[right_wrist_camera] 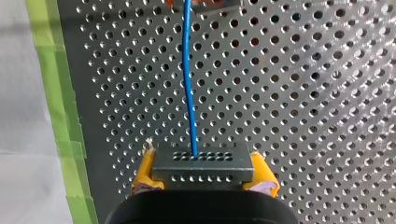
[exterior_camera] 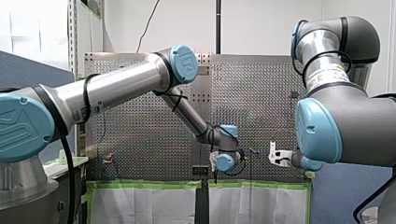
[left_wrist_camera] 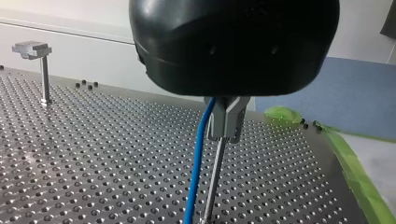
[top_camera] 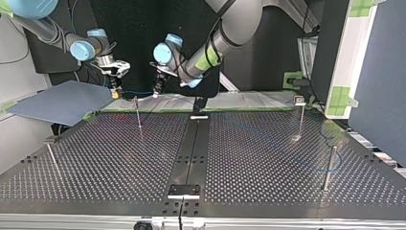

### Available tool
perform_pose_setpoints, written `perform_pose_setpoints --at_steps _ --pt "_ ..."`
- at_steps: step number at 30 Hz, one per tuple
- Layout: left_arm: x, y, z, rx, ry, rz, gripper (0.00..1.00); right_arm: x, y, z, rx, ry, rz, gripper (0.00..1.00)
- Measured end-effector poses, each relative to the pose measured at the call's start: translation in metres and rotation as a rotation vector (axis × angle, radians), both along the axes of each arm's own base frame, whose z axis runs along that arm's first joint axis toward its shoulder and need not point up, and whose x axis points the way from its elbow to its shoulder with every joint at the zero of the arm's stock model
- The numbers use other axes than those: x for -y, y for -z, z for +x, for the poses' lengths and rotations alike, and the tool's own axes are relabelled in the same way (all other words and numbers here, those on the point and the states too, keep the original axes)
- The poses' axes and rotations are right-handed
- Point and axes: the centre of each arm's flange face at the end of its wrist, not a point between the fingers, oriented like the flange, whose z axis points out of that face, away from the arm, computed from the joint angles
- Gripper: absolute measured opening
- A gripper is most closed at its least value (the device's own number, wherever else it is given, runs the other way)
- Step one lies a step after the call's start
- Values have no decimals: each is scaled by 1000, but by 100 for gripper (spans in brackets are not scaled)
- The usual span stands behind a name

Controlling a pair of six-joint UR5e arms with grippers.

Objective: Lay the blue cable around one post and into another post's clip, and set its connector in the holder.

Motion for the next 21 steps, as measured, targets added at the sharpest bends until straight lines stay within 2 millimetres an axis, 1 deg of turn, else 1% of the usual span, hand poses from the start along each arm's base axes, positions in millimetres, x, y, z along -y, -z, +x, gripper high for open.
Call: perform_pose_setpoints --at_steps 11,21 --pt "-3 -5 12 -13 5 -11 0 19 -7 -17 19 22 -10 0" --pt "-6 -11 27 -29 13 -33 0 25 -10 -20 28 21 -17 0"
